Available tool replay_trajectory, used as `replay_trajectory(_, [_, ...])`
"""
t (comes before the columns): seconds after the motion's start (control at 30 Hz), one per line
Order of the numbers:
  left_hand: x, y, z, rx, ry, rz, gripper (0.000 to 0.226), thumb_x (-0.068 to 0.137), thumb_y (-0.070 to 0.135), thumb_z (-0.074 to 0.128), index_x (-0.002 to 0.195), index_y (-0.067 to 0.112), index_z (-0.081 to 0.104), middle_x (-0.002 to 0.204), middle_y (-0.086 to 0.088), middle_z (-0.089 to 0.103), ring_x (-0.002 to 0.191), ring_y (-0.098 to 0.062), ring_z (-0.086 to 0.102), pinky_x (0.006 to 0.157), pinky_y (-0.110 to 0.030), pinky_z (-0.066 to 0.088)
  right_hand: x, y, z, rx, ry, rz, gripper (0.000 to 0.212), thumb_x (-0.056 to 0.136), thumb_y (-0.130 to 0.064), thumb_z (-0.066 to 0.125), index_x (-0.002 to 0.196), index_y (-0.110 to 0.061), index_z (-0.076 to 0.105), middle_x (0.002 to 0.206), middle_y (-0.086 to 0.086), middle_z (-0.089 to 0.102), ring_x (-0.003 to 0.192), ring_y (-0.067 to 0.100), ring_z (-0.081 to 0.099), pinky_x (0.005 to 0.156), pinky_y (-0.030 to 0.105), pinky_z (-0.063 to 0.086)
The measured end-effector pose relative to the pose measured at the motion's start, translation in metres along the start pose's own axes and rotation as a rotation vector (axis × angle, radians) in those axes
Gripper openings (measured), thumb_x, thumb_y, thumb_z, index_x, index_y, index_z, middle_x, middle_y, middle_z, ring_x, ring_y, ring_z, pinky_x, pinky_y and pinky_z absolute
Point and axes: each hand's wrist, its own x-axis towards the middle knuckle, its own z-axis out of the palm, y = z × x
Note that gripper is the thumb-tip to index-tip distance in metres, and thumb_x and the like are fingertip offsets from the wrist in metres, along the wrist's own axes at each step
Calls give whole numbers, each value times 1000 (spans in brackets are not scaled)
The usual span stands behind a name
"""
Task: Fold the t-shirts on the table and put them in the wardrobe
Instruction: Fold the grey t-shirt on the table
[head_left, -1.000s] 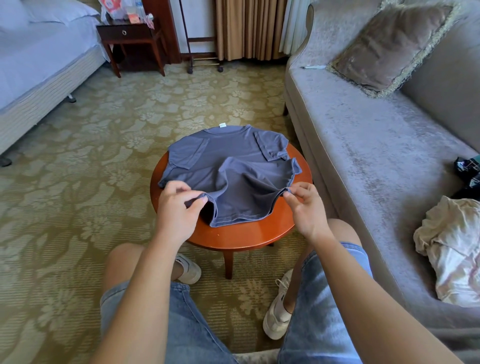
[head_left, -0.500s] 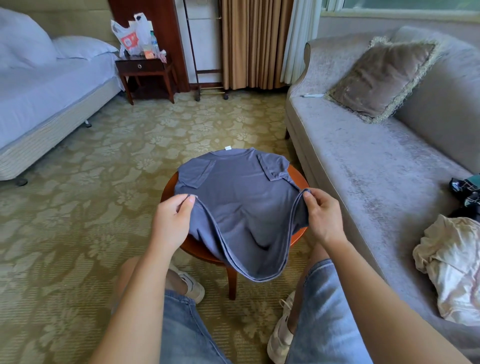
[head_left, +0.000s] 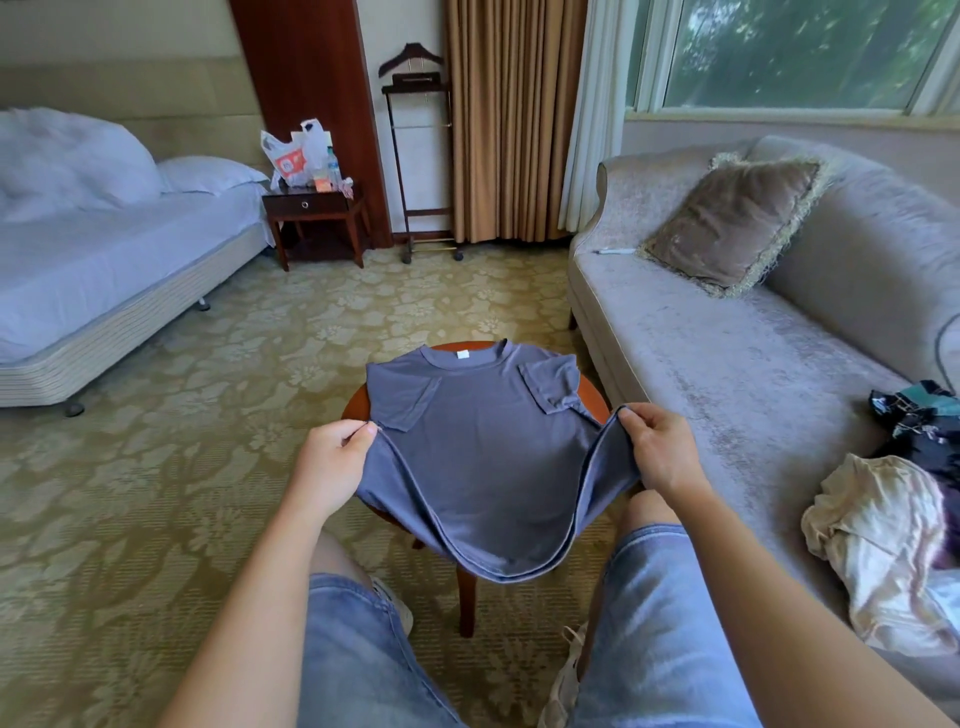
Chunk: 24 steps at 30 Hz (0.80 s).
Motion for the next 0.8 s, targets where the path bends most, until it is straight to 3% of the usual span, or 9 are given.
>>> replay_trajectory(0.07, [1,4,-2,-2,63,-25,19,100,20,51,81,17,53,78,-1,49,79,-17,44,72,-31,32,4,0,-4,7,28,20,21,98,-16,53,94,-8,72,88,5,66,90,21,59,74,32,44])
replay_trajectory(0.2, [23,6,0,-70,234,-131,21,100,23,51,81,15,53,77,-5,53,79,-23,49,73,-34,38,27,-4,-6,1,118,39,34,100,-17,46,68,-11,58,66,8,55,72,23,50,57,33,33])
replay_trajectory(0.27, [46,6,5,-199,306,-224,21,99,27,51,82,14,55,71,-7,53,76,-25,51,72,-36,47,46,-4,-4,5,162,93,31,100,-18,44,77,-7,62,72,10,56,76,27,51,60,34,33])
replay_trajectory(0.33, [72,8,10,-366,356,-349,15,101,25,50,99,16,61,83,-7,56,74,-24,53,69,-35,56,70,0,3,-6,189,159,28,101,-18,41,93,-3,63,84,12,59,83,29,52,68,31,34])
replay_trajectory(0.43, [118,6,20,-478,389,-456,27,103,22,47,120,7,62,98,-6,53,81,-21,51,69,-31,56,111,6,19,-13,226,231,28,102,-15,37,106,1,60,93,14,57,91,30,53,74,29,33])
replay_trajectory(0.53, [163,-3,32,-487,422,-513,24,103,22,47,115,7,61,79,-4,51,67,-17,51,61,-27,55,156,9,42,-37,244,254,30,102,-12,35,110,4,59,108,24,62,103,36,56,74,29,33])
replay_trajectory(0.63, [203,-12,43,-485,443,-571,12,103,22,46,103,17,57,71,1,46,59,-11,46,68,-28,51,202,13,71,-51,229,260,32,102,-14,35,112,4,60,114,26,62,106,37,57,82,35,40])
replay_trajectory(0.73, [242,-26,53,-437,450,-602,23,102,22,47,82,14,54,70,0,44,58,-11,43,63,-26,50,244,24,96,-99,231,262,32,101,-15,36,112,4,60,116,28,61,109,40,55,90,40,41])
replay_trajectory(0.8, [266,-35,59,-419,432,-611,17,102,22,49,90,13,57,71,1,44,60,-10,44,60,-23,50,267,30,110,-130,237,262,32,101,-17,37,111,3,60,116,28,61,109,41,55,91,41,41])
